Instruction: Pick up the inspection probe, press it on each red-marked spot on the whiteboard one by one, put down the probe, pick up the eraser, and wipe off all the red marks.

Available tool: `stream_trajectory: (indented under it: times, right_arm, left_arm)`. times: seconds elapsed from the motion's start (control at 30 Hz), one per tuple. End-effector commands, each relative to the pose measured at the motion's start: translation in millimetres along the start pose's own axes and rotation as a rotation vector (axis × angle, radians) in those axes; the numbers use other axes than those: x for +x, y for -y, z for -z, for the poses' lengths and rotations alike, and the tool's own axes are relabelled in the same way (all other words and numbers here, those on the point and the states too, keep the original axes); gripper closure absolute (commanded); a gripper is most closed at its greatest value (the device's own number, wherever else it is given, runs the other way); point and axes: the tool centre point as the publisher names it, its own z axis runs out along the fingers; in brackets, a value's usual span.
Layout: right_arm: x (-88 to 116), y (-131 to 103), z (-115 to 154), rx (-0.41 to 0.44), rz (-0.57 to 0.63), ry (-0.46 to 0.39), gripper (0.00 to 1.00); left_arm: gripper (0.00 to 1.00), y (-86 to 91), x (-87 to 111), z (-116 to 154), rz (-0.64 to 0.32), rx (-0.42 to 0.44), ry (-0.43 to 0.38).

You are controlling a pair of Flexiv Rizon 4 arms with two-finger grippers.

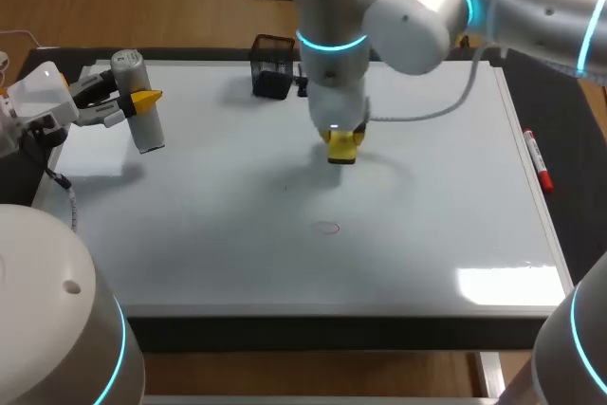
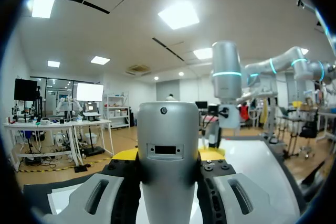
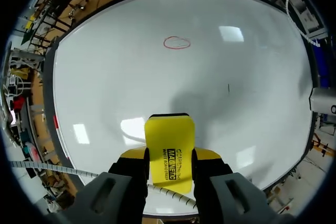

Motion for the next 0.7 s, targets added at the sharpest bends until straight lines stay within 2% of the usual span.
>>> stream_trajectory:
  times: [0.03,0.17,0.33,0.43,0.7]
  right_arm:
    - [32.0,13.9,0.8,-0.011,-0.01,0.016,1.0]
    - [48.6,24.3,-1.1,-0.019,-0.04,0.003,1.0]
    - [60.2,33.5,-5.0,-0.035,-0.057,-0.008,1.0]
    - [64.6,36.1,-4.9,-0.023,-0.096,-0.025,1.0]
    - [64.6,36.1,-4.9,-0.023,-0.096,-0.025,1.0]
  left_arm:
    - [1.0,1.3,0.5,0.1,0.0,-0.001,0.001]
    - [1.0,1.3,0.5,0.1,0.0,-0.001,0.001]
    - [1.0,1.3,0.5,0.1,0.0,-0.001,0.001]
    - [1.0,1.3,0.5,0.1,0.0,-0.001,0.001]
    - [1.0,1.3,0.5,0.1,0.0,-0.001,0.001]
